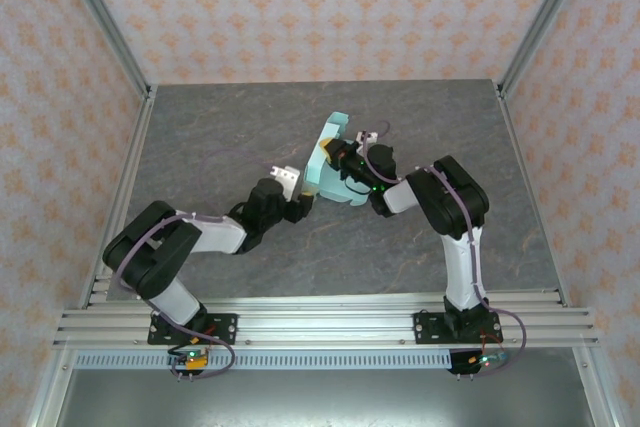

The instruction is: Fold the paper box

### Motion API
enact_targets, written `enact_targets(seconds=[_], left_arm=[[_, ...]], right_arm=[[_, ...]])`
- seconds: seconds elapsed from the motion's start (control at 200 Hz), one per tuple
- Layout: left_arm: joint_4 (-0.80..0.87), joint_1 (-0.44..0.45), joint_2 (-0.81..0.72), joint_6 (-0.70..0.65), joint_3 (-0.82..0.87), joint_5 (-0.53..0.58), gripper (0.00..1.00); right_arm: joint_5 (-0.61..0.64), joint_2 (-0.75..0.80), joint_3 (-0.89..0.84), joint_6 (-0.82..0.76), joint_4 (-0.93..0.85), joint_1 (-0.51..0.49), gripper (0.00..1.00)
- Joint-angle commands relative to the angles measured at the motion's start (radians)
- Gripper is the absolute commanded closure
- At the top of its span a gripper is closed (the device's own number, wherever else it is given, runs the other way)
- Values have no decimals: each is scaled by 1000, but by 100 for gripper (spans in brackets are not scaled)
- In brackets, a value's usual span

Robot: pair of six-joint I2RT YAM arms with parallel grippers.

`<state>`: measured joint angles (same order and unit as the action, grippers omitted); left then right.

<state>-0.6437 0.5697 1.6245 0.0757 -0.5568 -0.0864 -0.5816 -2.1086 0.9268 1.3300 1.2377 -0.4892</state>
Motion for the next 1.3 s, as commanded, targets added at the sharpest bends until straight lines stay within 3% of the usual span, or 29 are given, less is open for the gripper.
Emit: enact_targets(seconds=[0.0, 0.255, 0.576, 0.781, 1.046, 1.296], left_arm=[[-57, 3, 49, -33, -76, -28, 38], [-24, 10, 140, -35, -179, -9, 54], [-56, 27, 210, 22, -206, -18, 53], [-49, 48, 238, 35, -246, 4, 48], [11, 50, 242, 79, -308, 155, 54], [2, 62, 279, 126, -361, 129, 51]], right_arm=[[43, -29, -6, 8, 51, -18, 93], [93, -46, -1, 37, 67, -37, 95], [240, -9, -67, 58, 93, -85, 96], [322, -1, -80, 89, 130, -103, 96], [382, 56, -133, 62, 121, -121, 96], [449, 75, -157, 66, 113, -162, 96]])
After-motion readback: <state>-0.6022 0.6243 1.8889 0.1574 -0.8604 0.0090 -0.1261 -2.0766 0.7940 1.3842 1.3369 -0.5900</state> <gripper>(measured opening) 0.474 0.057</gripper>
